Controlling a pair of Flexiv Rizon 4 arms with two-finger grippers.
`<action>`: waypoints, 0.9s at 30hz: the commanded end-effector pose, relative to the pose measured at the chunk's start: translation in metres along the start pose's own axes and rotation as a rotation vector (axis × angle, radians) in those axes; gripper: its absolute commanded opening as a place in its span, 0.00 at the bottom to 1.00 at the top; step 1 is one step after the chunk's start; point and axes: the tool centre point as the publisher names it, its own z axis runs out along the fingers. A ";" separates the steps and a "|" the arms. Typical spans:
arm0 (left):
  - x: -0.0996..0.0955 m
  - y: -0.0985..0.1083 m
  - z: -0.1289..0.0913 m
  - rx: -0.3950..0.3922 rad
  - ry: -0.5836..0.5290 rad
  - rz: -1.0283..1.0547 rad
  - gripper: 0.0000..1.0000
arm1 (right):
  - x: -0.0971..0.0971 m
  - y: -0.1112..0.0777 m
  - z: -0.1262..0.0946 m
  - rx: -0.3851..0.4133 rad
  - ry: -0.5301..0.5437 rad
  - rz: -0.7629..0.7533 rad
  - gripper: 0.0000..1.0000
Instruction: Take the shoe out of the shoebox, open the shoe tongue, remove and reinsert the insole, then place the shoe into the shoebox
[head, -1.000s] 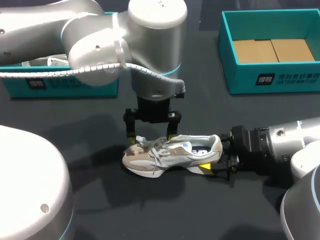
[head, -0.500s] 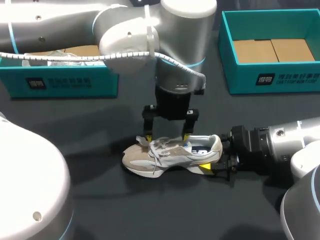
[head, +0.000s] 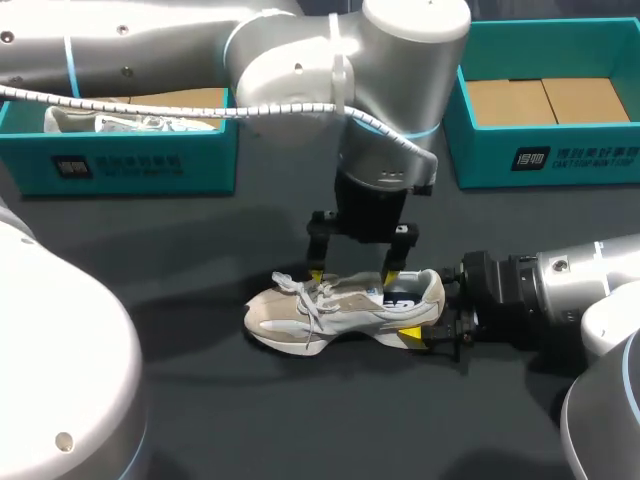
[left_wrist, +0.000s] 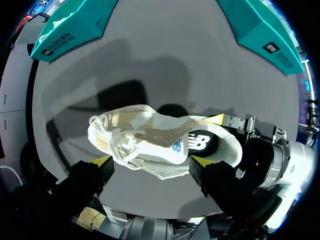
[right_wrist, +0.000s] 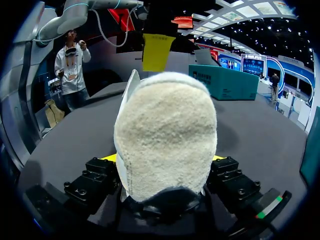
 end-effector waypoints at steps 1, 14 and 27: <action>0.024 0.006 0.011 0.008 -0.176 -0.101 1.00 | -0.001 -0.003 0.002 0.005 0.001 0.000 0.00; 0.033 -0.005 0.035 -0.001 -0.250 -0.097 1.00 | -0.001 -0.003 0.002 0.005 0.001 0.000 0.00; 0.023 -0.004 0.045 -0.027 -0.328 -0.102 1.00 | -0.001 -0.003 0.002 0.005 0.001 0.000 0.00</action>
